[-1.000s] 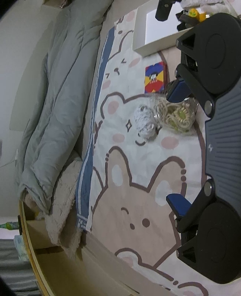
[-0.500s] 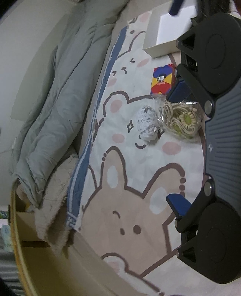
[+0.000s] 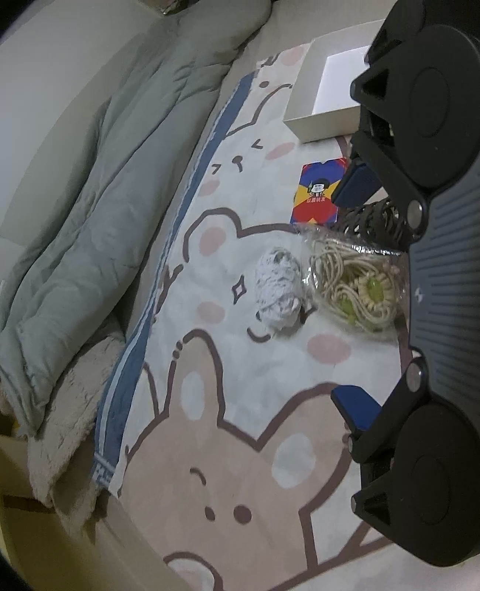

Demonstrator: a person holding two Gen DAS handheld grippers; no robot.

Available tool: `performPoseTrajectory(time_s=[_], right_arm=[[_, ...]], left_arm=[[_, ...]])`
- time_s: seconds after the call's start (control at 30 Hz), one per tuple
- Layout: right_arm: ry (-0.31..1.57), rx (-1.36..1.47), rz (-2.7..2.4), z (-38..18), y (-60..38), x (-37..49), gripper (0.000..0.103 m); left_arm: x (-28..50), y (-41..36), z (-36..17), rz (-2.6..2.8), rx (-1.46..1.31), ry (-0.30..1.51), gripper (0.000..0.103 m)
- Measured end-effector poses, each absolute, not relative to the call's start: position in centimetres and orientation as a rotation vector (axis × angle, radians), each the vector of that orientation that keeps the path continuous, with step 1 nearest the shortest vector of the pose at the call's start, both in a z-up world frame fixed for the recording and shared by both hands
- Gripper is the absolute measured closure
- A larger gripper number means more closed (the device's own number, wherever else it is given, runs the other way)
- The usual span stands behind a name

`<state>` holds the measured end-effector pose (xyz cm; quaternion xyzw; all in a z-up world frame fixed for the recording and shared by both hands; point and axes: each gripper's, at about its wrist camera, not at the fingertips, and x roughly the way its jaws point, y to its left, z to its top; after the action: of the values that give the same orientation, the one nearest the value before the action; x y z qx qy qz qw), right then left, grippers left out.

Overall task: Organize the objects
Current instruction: 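Grasp the dark brown claw clip with the right gripper while the left gripper grasps the bagged rope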

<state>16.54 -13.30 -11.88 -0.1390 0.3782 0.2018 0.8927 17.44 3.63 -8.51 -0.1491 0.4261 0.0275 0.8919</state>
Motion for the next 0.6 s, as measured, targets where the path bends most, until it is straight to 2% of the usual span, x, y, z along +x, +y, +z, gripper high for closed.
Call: performPoseTrajectory(time_s=[0.03,0.13,0.27,0.37,0.4,0.43,0.53,0.6], right_arm=[[0.799,-0.291,0.42,-12.1,-13.1,16.8,0.036],[0.835,-0.252,0.445,-12.7,-13.0,17.5,0.048],[0.864,-0.223,0.459,-13.3,-12.8,18.0,0.055],[0.867,-0.245,0.467,-13.7,-12.4,18.1,0.067],[0.87,-0.256,0.472,-13.8,-12.3,18.1,0.073],[0.875,-0.262,0.476,-13.9,-12.2,18.1,0.08],[0.874,-0.294,0.478,-14.0,-12.0,18.0,0.083],[0.872,-0.312,0.475,-14.0,-12.1,17.9,0.086]], left_arm=[[17.7,3.4,-8.7,0.05,-0.305,0.891,0.009],[18.5,2.9,-9.5,0.031,-0.301,0.918,0.014],[19.3,2.2,-10.6,0.027,-0.269,0.95,0.017],[19.8,2.0,-11.0,0.035,-0.275,0.964,0.022],[19.9,2.0,-11.0,0.041,-0.289,0.964,0.034],[20.0,2.1,-11.1,0.047,-0.297,0.974,0.042],[20.1,2.1,-11.2,0.025,-0.32,0.992,0.056],[20.1,2.0,-10.9,0.012,-0.313,0.992,0.076]])
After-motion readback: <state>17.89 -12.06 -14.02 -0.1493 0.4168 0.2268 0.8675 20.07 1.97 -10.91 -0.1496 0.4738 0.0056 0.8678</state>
